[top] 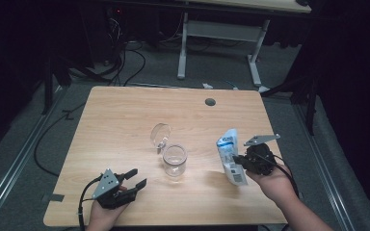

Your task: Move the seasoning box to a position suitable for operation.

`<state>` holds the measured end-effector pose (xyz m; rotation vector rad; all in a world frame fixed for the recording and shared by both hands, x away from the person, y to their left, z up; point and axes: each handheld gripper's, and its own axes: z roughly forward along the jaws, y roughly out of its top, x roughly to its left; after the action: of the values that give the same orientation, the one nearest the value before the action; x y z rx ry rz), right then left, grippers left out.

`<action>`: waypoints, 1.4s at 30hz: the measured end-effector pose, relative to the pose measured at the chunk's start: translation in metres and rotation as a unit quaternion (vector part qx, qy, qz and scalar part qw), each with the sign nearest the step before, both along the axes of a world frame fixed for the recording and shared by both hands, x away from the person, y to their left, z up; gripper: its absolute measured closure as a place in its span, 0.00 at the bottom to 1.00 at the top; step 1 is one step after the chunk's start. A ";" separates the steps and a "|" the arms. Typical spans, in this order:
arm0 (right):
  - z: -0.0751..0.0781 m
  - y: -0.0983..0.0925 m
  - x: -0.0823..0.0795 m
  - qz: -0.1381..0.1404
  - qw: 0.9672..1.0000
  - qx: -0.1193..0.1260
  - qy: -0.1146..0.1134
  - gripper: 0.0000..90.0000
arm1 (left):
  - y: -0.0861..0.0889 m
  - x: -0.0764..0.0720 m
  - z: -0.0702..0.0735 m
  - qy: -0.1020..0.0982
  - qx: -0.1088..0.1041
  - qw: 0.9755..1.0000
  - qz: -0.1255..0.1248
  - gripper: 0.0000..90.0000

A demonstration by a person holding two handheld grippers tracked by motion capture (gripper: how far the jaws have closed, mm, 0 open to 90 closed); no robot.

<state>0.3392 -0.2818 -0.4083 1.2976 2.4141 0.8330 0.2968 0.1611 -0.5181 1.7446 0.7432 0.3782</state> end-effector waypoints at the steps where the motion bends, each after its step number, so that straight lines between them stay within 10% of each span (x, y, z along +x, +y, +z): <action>1: 0.002 0.001 0.001 0.001 1.000 -0.006 0.007 1.00 | 0.000 0.000 0.000 -0.001 0.000 1.000 0.000 0.52; 18: 0.015 0.018 0.009 0.031 0.993 -0.072 0.084 1.00 | -0.004 -0.002 0.000 -0.008 0.002 1.000 -0.011 0.51; 42: 0.035 0.036 0.016 0.060 0.980 -0.128 0.137 1.00 | -0.011 -0.007 0.002 -0.019 -0.003 0.999 -0.026 0.50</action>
<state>0.3552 -0.2456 -0.3732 1.2439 2.7260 0.3695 0.2901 0.1505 -0.5164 1.7435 0.6699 0.3738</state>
